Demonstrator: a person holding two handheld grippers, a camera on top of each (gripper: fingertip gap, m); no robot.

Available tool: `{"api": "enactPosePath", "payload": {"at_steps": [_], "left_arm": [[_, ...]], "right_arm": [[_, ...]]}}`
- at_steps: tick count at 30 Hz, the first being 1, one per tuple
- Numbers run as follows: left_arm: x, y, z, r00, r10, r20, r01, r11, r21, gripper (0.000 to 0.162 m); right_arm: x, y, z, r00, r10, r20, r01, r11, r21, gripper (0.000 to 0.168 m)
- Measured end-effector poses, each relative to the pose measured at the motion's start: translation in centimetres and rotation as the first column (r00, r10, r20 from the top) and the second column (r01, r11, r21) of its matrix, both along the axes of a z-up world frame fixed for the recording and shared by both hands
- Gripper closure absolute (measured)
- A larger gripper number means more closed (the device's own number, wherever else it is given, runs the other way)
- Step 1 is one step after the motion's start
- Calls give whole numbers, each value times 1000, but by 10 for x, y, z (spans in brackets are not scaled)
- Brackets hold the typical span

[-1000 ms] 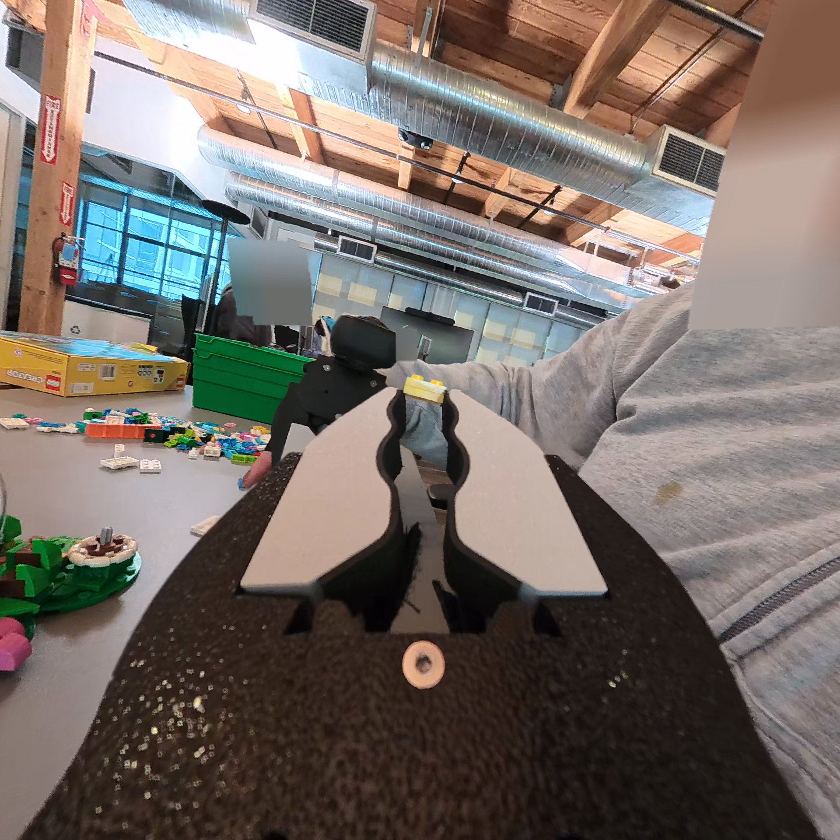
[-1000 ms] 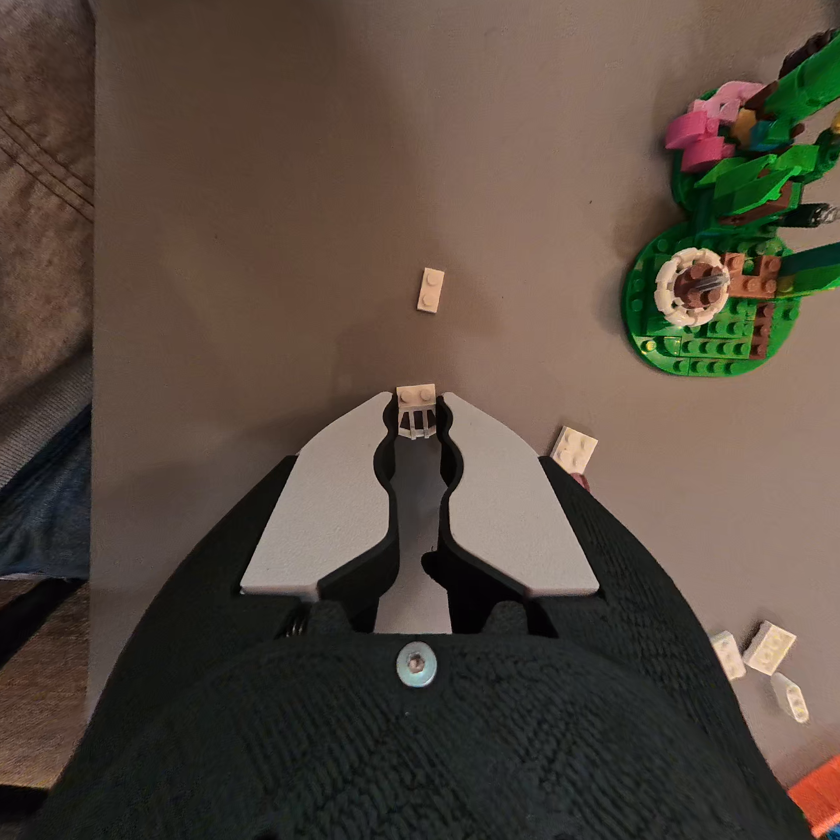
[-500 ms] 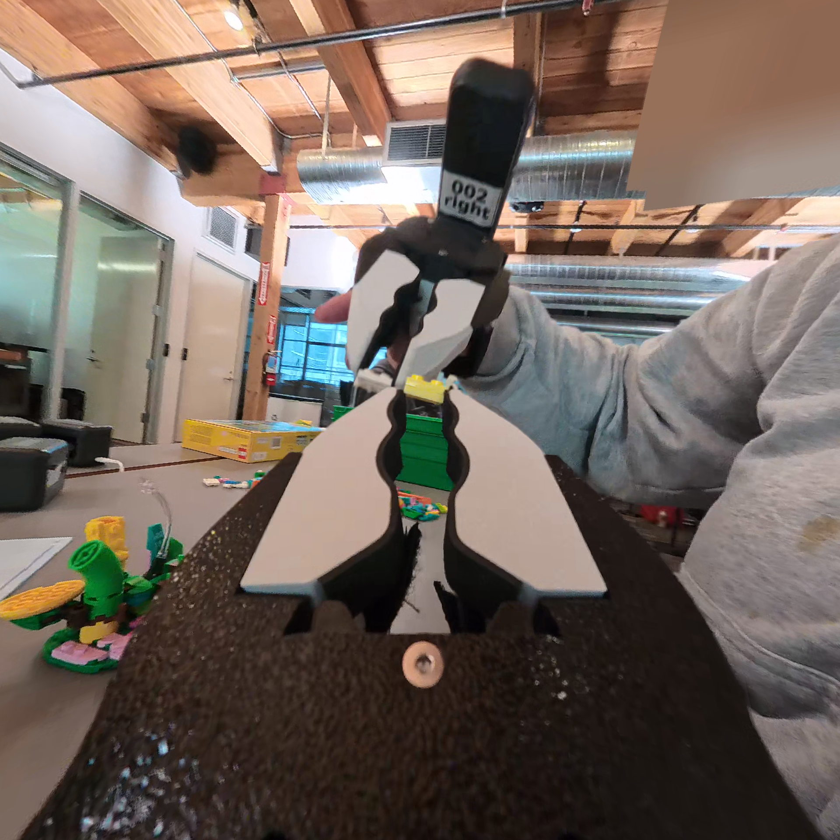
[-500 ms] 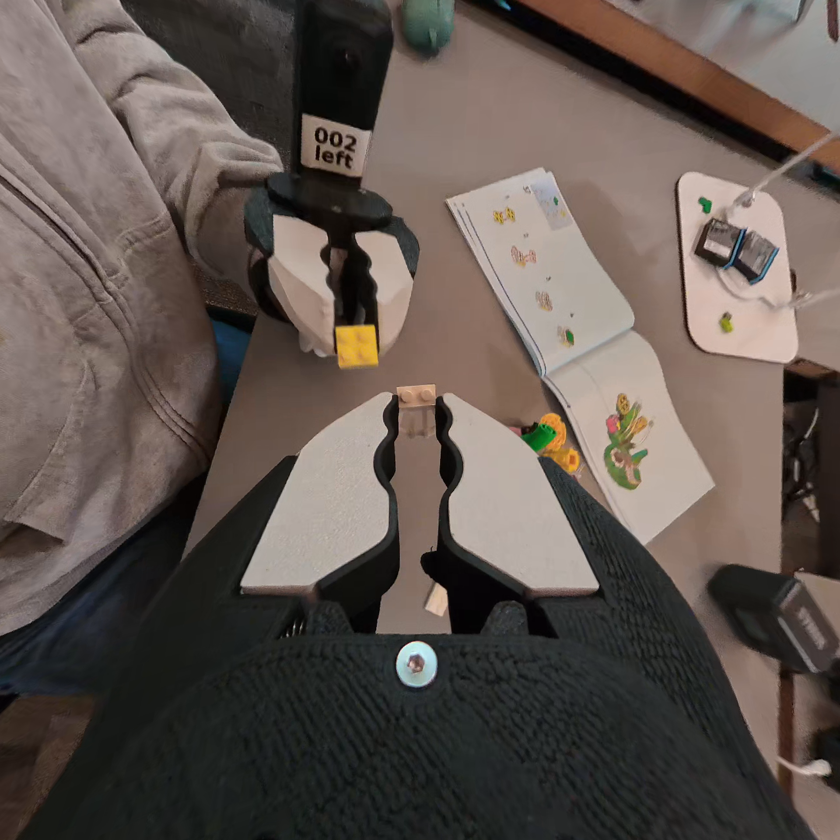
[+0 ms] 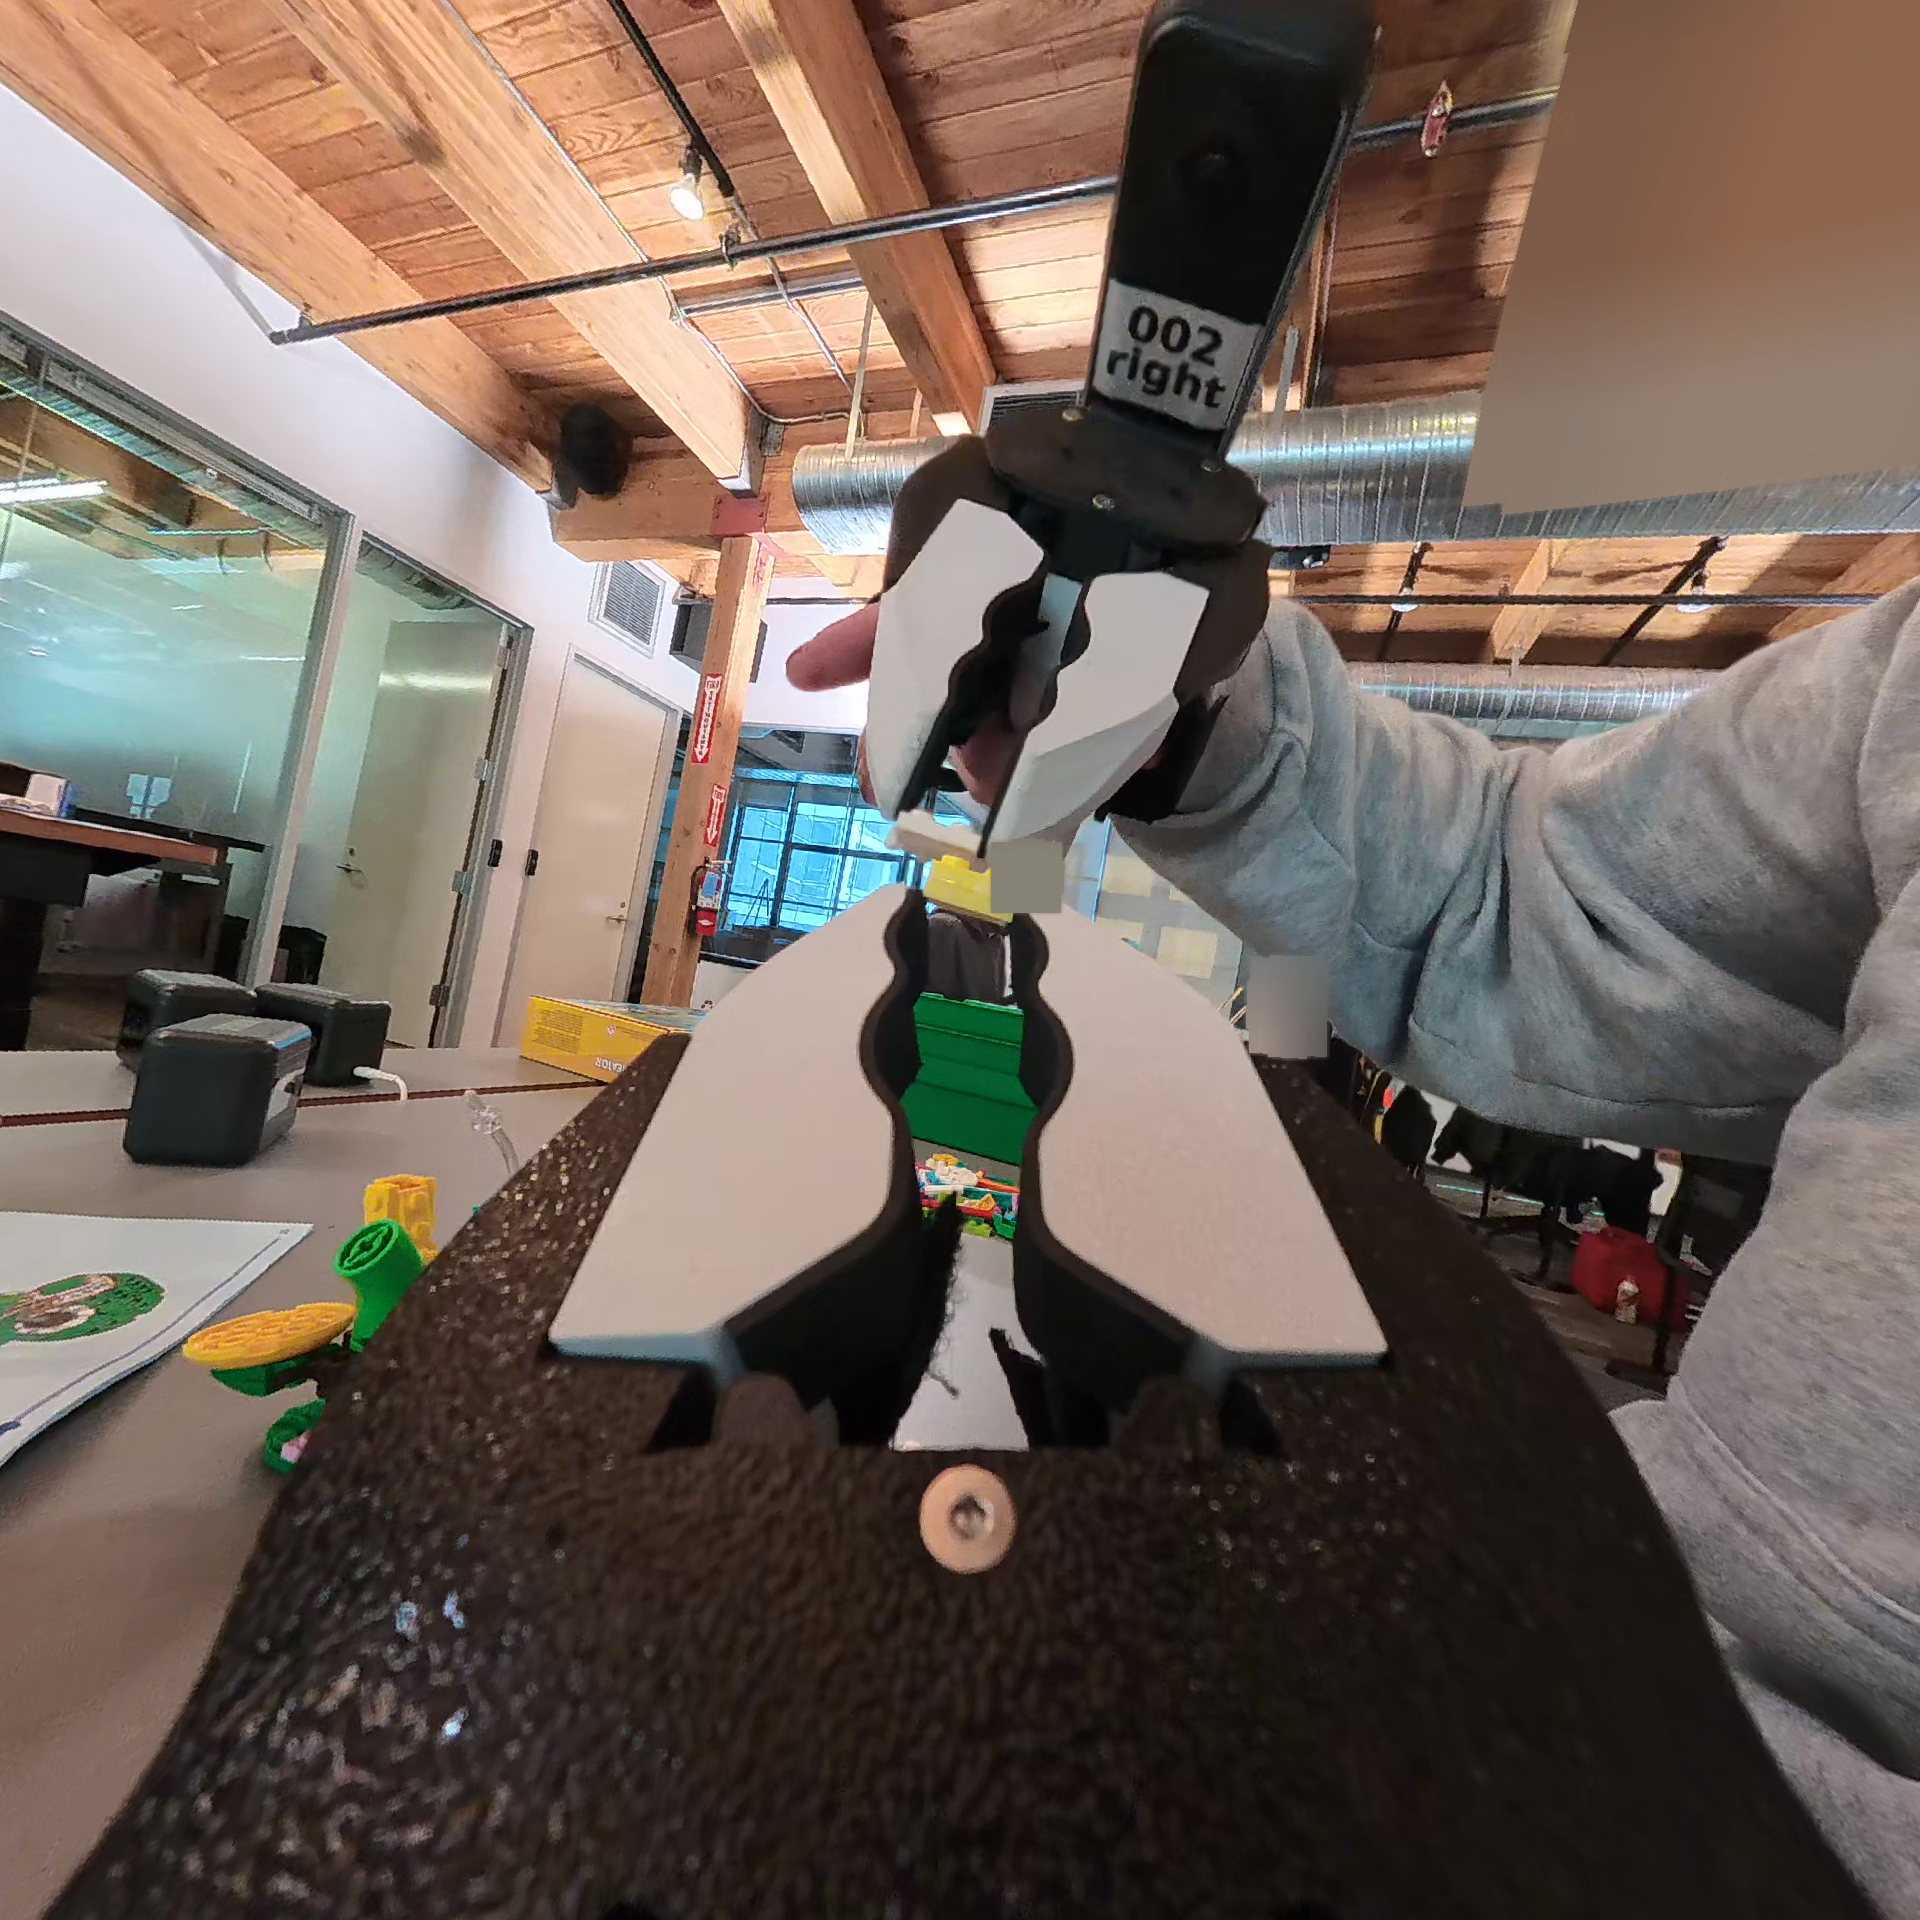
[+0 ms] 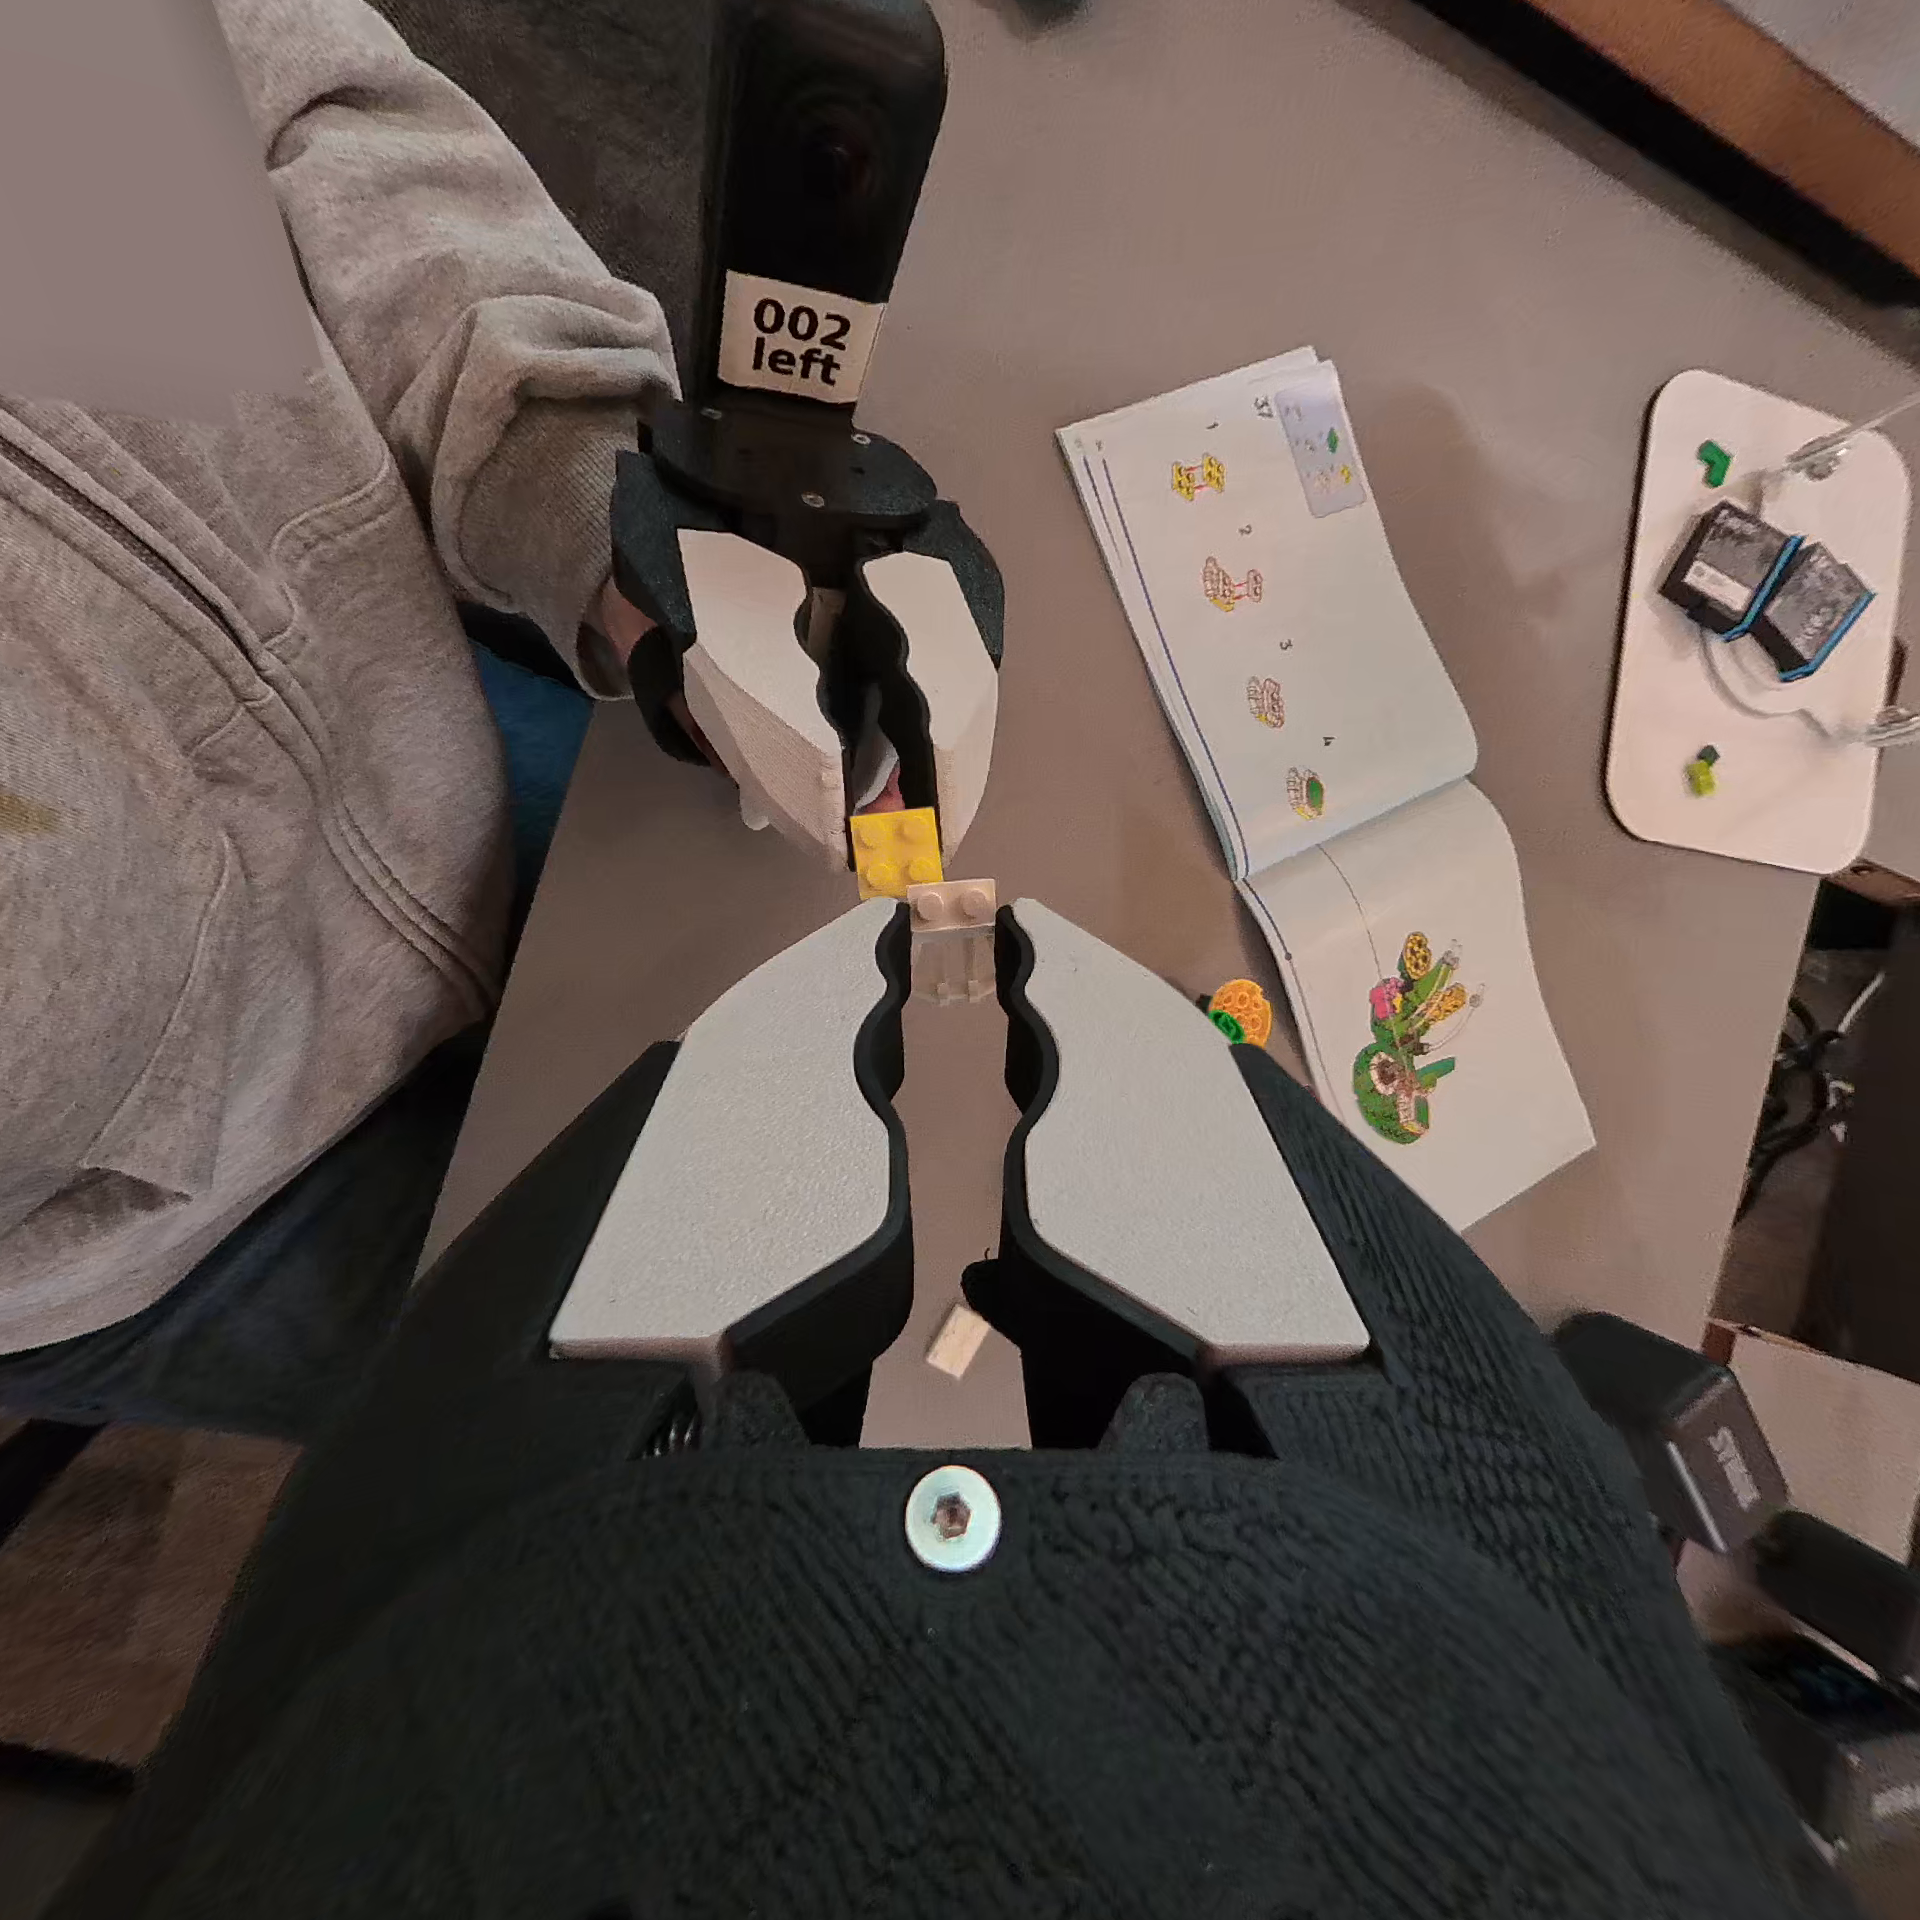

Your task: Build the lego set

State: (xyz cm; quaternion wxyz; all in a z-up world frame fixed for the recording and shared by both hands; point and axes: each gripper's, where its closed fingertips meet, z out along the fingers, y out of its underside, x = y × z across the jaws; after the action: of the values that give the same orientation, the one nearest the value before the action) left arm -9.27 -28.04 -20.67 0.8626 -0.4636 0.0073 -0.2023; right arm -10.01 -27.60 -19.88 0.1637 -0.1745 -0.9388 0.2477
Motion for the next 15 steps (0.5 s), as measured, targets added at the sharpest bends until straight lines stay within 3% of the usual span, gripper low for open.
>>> {"api": "enactPosePath", "payload": {"at_steps": [9,15], "left_arm": [[0,3,-2,1000,1,-14,-1,1000,-21,147],[1,3,-2,1000,-6,-15,6,1000,-27,147]], "right_arm": [[4,-6,-3,993,-17,120,18,1000,-2,154],[7,-4,-8,989,-16,148,6,997,73,154]]}}
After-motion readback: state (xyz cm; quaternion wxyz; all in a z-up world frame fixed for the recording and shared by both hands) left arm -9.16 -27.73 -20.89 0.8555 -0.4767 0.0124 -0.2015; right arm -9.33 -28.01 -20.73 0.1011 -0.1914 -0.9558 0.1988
